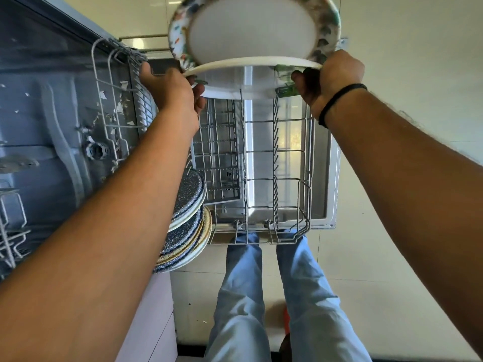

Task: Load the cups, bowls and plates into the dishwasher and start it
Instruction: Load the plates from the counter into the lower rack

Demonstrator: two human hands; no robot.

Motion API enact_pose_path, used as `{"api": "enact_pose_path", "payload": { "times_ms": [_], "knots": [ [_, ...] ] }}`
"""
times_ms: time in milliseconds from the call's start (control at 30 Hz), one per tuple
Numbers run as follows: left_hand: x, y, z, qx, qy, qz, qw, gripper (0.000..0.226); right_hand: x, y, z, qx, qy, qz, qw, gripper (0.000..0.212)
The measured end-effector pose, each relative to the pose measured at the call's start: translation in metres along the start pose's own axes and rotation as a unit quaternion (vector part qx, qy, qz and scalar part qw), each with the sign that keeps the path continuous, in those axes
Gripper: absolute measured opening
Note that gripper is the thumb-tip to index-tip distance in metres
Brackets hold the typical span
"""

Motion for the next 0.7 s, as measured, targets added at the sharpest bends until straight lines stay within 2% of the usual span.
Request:
{"api": "enact_pose_path", "payload": {
  "times_ms": [100,200,267,367,433,567,633,700],
  "knots": [
    [0.001,0.007,0.007,0.016,-0.009,-0.049,0.999,0.065,0.0,0.0,-0.005,0.005,0.006,-0.008,1.0,0.046],
    [0.005,0.017,0.002,0.031,-0.013,-0.131,0.991,0.057,0.005,-0.008,-0.007,-0.001,-0.015,-0.01,1.0,0.067],
    [0.01,0.029,-0.002,0.062,-0.013,-0.217,0.974,0.052,0.008,-0.011,-0.016,0.01,-0.019,-0.005,1.0,0.064],
    [0.022,0.041,-0.002,0.088,-0.025,-0.281,0.955,0.048,0.014,-0.013,-0.028,0.037,-0.012,0.006,0.999,0.043],
    [0.025,0.039,0.0,0.069,-0.033,-0.272,0.959,0.053,0.019,-0.016,-0.028,0.037,-0.015,0.011,0.999,0.034],
    [0.023,0.031,0.001,0.014,-0.044,-0.189,0.981,0.068,0.021,-0.014,-0.028,0.019,-0.034,0.027,0.999,0.035],
    [0.02,0.022,0.0,-0.036,-0.051,-0.137,0.989,0.064,0.012,-0.007,-0.03,0.013,-0.036,0.055,0.998,0.04],
    [0.016,0.008,0.001,-0.066,-0.057,-0.108,0.99,0.047,0.001,0.005,-0.036,0.037,-0.048,0.041,0.997,0.053]
  ]
}}
Point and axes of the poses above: each hand's wrist, its own z-axis away from the middle knuckle, its own x-axis out of the palm, y = z × x, the point moved 7 cm from there along -z, towards the middle knuckle, and after that the axes turned 7 degrees about -x, right-handed, at the moved point
